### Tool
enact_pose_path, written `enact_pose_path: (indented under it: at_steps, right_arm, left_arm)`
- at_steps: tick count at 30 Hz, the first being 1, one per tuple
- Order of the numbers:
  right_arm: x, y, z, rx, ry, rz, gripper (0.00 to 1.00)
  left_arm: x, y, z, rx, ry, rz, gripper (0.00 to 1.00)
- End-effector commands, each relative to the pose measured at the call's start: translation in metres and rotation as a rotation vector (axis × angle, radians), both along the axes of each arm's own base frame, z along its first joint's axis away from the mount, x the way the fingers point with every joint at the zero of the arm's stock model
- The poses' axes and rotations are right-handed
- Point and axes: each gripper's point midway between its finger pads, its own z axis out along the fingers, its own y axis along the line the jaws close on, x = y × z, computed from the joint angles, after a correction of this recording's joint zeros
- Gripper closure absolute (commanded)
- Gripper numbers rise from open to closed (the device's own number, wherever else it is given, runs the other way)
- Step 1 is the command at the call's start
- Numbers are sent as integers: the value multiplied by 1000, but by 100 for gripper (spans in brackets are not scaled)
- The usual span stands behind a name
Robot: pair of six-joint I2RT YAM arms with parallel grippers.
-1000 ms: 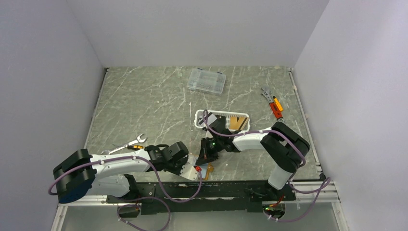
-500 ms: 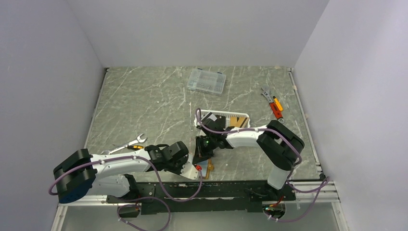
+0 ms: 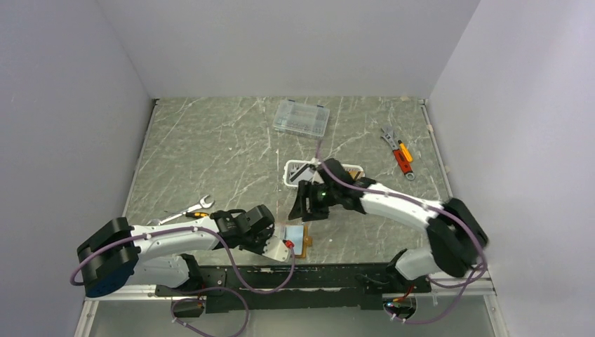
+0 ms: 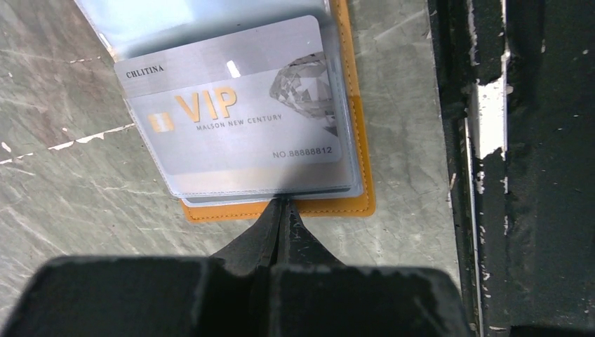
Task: Put the credit cards into the card holder
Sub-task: Insert the credit card into the card holder, then pick up the card holder from the center of the board.
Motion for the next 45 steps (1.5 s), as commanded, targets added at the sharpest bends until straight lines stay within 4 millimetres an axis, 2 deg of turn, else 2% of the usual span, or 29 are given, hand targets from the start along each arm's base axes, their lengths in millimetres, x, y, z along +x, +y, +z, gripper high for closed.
enact_pose_path:
  at_steps: [1, 4, 10, 19, 26, 34, 40, 43, 45]
  right_arm:
    - [-15, -34, 11, -10, -46, -55, 38]
    - [-33, -48, -5, 6, -5, -99, 36]
    - [-56, -52, -27, 114, 61, -135, 32]
    - [-62, -30, -41, 256, 133, -111, 32]
    - [-57, -13, -37, 321, 118, -93, 36]
    - [-48, -4, -27, 315, 43, -89, 51]
    - [-42, 0, -41, 164, -1, -78, 77]
    - [-38, 3, -43, 109, -30, -64, 99]
    - [-35, 3, -35, 82, -83, -55, 100]
  left_arm:
    - [-9, -3, 4, -36, 55, 0, 100]
    - [-10, -4, 6, -44, 67, 0, 100]
    - [-17, -5, 3, -46, 109, -11, 100]
    - [-27, -4, -2, -37, 162, -30, 100]
    - [-31, -2, -6, -31, 174, -40, 100]
    - [-31, -3, -7, -40, 173, -36, 100]
    - [-28, -8, 4, -67, 169, -24, 100]
    - [-20, -10, 16, -98, 173, 10, 100]
    - [-10, -10, 28, -130, 167, 43, 100]
